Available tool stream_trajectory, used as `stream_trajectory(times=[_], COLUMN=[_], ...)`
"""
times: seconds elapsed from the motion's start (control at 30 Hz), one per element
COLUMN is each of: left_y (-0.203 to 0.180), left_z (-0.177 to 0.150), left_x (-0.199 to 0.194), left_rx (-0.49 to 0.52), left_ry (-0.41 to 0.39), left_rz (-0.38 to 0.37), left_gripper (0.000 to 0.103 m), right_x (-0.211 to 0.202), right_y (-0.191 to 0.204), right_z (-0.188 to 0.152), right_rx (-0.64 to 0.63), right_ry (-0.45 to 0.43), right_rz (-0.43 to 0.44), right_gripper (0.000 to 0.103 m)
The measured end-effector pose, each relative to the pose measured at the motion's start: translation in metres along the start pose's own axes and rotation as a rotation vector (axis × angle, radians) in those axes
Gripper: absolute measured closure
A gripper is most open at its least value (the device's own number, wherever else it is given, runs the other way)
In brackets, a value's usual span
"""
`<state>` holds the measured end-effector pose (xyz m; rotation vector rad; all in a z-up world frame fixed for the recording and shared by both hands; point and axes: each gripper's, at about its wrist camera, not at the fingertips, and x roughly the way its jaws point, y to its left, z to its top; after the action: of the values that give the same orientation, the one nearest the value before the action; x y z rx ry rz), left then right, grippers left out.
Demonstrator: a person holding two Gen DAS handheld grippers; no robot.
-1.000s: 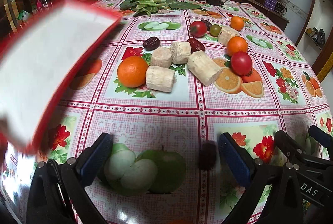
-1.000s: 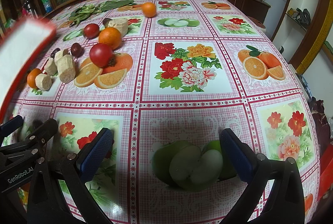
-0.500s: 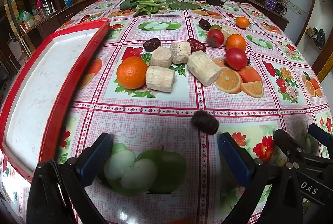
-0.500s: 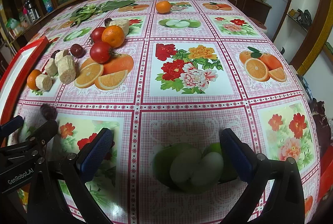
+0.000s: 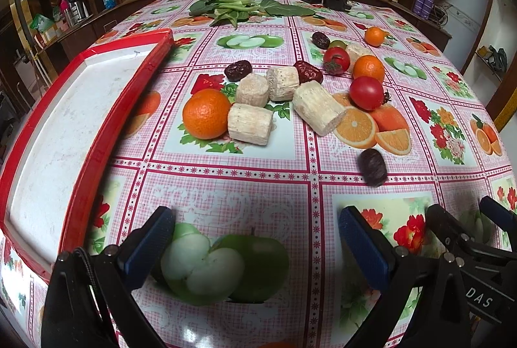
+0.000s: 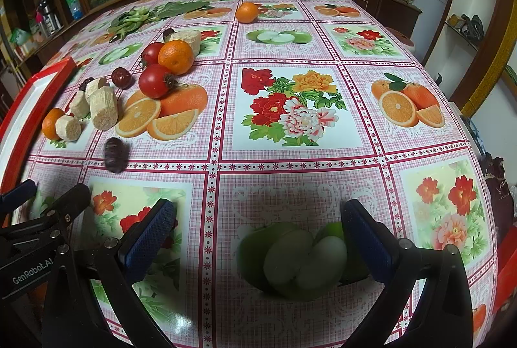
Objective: Organize fruits
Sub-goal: 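Grasp a dark red date with the right gripper while the left gripper grasps an orange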
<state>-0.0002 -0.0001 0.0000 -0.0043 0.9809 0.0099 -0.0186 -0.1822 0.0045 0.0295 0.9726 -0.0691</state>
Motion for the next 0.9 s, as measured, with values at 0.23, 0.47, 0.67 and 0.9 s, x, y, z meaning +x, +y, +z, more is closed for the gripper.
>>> stream_trajectory(times=[0.23, 0.47, 0.67, 0.9], left_y=[0.002, 0.004, 0.013, 0.04], left_z=[0.0, 0.003, 0.002, 0.001], left_x=[-0.001, 0.0, -0.003, -0.023], left_rx=[-0.01, 0.054, 0.116, 0.153], left_ry=[0.005, 0.042, 0.08, 0.064], left_rz=[0.006, -0.039, -0.088, -0.159], left_gripper=[0.0, 0.0, 0.0, 0.0], right_x=[0.0, 0.005, 0.005, -0.003], right_y=[0.001, -0.001, 0.0, 0.016], right_z=[0.0, 0.008, 0.009, 0.015], right_rx=[-0.002, -0.021, -0.032, -0.104], right_ry=[0.012, 0.08, 0.088, 0.067], right_rz=[0.0, 0.013, 0.008, 0.096], right_gripper=[0.0, 0.0, 0.0, 0.0])
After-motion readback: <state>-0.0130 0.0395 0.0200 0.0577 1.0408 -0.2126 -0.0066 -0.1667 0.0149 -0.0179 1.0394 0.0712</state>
